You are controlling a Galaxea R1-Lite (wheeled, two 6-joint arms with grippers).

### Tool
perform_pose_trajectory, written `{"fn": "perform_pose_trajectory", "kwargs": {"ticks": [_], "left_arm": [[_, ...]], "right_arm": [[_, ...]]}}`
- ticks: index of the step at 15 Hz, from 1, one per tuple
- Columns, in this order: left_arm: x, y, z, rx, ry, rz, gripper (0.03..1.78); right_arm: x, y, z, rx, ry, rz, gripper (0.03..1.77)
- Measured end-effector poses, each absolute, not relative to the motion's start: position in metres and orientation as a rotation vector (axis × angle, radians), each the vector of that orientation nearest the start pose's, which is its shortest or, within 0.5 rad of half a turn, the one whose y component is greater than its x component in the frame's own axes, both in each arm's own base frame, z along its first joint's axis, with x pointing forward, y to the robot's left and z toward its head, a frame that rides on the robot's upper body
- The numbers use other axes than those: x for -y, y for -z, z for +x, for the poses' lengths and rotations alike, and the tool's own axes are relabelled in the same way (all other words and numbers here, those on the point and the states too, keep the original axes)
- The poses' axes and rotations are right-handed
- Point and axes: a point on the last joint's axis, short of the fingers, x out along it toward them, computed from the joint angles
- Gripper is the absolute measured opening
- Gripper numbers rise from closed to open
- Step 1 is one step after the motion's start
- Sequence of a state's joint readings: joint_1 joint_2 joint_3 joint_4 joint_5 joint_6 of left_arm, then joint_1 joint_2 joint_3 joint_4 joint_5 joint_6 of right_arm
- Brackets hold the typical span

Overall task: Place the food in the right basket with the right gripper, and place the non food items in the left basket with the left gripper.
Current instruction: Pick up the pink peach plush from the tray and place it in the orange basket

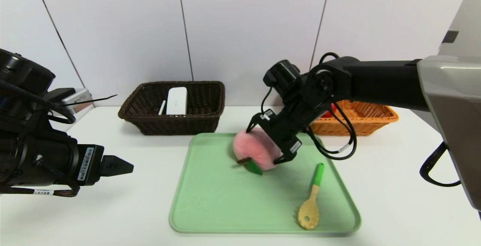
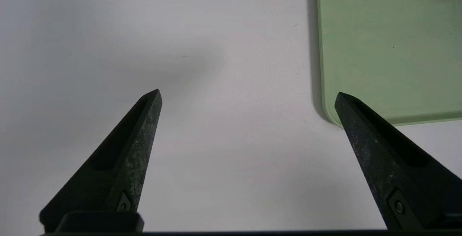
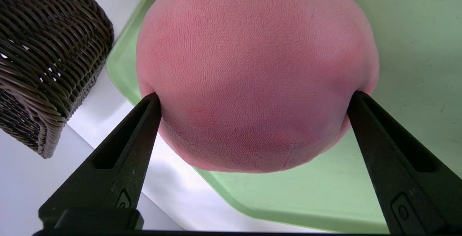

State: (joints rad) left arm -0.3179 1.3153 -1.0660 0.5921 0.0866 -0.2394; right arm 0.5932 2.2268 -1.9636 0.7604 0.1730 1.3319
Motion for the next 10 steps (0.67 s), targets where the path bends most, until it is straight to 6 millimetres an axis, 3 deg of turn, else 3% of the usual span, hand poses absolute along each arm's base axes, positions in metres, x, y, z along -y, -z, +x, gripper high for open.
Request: {"fn": "perform_pose_trajectory", "kwargs": {"ticks": [10], "left_arm": [[0.0558,-0.2427,0.1769,-0.840,0.117,-0.060,1.69]], "right_arm": [[-0.2426,-0.1710,0.3514,-1.306,0.091,0.918,1.70]]}}
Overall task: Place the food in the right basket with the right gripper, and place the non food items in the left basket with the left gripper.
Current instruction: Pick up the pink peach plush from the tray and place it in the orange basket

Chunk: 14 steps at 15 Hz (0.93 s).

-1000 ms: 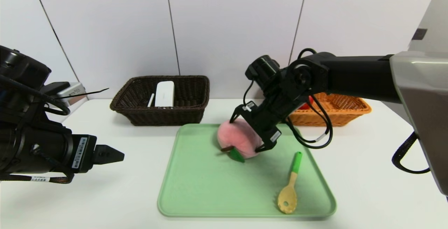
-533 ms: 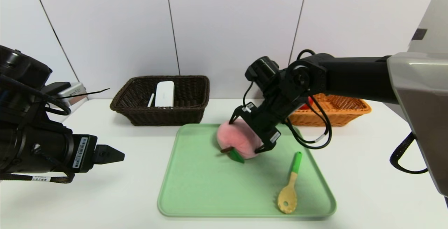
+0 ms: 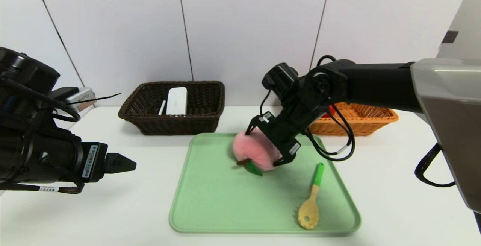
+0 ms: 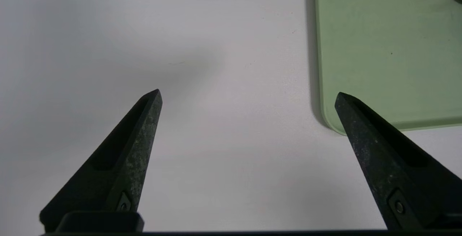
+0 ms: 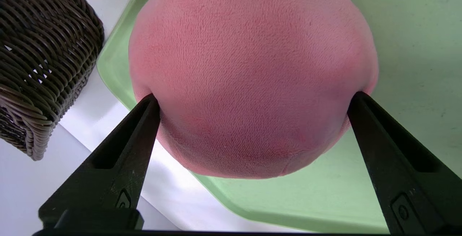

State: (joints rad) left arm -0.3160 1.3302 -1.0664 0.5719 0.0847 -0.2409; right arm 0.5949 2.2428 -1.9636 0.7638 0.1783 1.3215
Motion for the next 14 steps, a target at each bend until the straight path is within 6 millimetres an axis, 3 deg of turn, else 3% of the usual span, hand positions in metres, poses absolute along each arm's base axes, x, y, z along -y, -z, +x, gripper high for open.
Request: {"fn": "perform_pose_trajectory", "kwargs": {"ticks": [4,7,9,14], "left_arm": [[0.0567,-0.2406,0.1795,-0.850,0.117,-0.060,1.69],[0.0571,-0.2395,0.1808,-0.858,0.123,-0.064,1.69],[0.0572,-0.2391,0.1815,-0.859,0.123,-0.064,1.69],[0.0575,-0.2393,0.1828,-0.851,0.125,-0.067,1.69]], "right_arm": [[-0.2430,-0.1691,0.3520,-1.308,0.087,0.906,1.12],[-0.2428,-0.1687,0.3523,-1.308,0.086,0.903,0.86],[-0.2428,-0.1691,0.3520,-1.308,0.085,0.903,0.75],[-0.2419,-0.1774,0.3478,-1.299,0.065,0.899,0.69]]}}
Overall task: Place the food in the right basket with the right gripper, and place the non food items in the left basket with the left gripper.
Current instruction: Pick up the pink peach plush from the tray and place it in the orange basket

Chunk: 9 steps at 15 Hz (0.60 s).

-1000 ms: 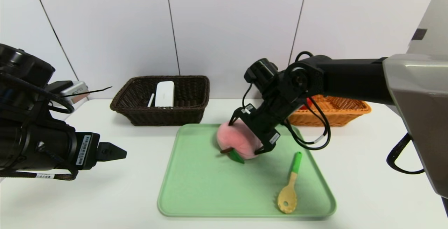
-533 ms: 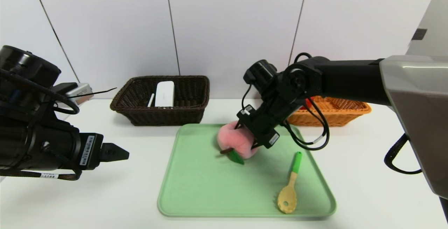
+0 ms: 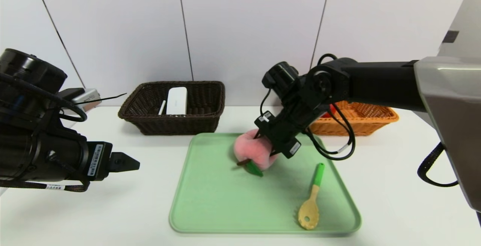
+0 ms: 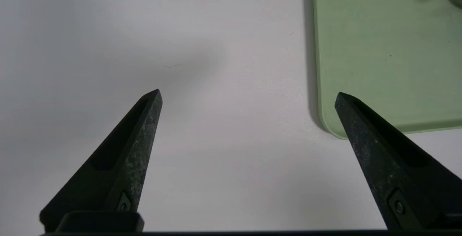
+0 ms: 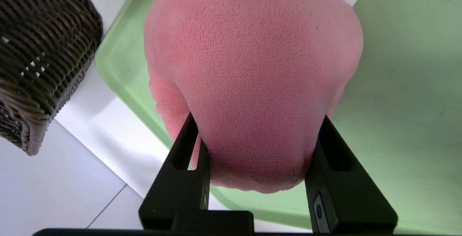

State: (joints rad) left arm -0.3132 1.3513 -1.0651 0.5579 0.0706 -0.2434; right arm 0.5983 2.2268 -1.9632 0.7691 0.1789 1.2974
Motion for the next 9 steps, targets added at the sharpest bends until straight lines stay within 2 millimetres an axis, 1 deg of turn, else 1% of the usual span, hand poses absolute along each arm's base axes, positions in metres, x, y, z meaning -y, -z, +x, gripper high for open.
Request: {"fn": "perform_pose_trajectory", "kwargs": {"ticks": [2,4,9], "left_arm": [[0.057,-0.239,0.183,-0.853,0.122,-0.068,1.69],[0.055,-0.238,0.183,-0.855,0.113,-0.071,1.69],[0.054,-0.238,0.183,-0.854,0.106,-0.073,1.69]], "right_arm": [[-0.241,-0.187,0.343,-1.295,0.031,0.902,0.66],[-0.239,-0.202,0.336,-1.295,-0.019,0.919,0.66],[-0.227,-0.241,0.315,-1.267,-0.125,0.946,0.66]]}}
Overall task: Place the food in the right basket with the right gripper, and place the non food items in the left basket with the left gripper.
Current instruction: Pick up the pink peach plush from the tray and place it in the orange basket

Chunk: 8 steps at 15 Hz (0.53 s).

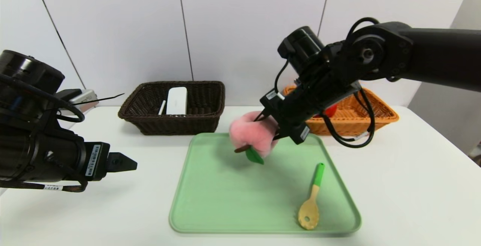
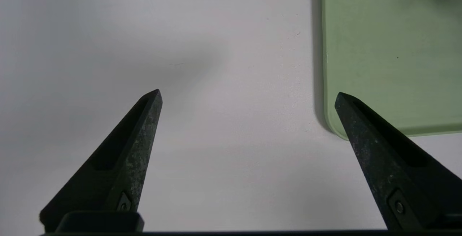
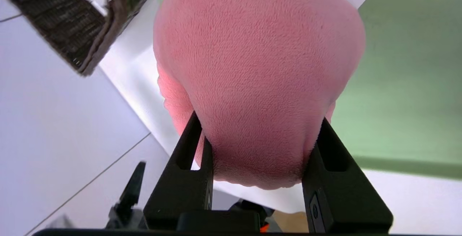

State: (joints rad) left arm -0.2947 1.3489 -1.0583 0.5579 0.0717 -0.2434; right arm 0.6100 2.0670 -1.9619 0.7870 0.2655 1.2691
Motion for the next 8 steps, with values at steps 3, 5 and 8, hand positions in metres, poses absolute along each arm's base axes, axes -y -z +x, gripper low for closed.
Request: {"fn": "perform_pose_trajectory", "kwargs": {"ticks": [3,5,8], "left_arm": [[0.054,-0.238,0.183,-0.853,0.106,-0.074,1.69],[0.054,-0.239,0.183,-0.850,0.107,-0.075,1.69],[0.054,-0.239,0.183,-0.852,0.109,-0.074,1.69]], "right_arm": [[-0.216,-0.269,0.301,-1.222,-0.207,0.964,0.66],[-0.201,-0.289,0.293,-1.159,-0.250,0.958,0.66],[-0.173,-0.312,0.292,-1.025,-0.315,0.914,0.64]]}}
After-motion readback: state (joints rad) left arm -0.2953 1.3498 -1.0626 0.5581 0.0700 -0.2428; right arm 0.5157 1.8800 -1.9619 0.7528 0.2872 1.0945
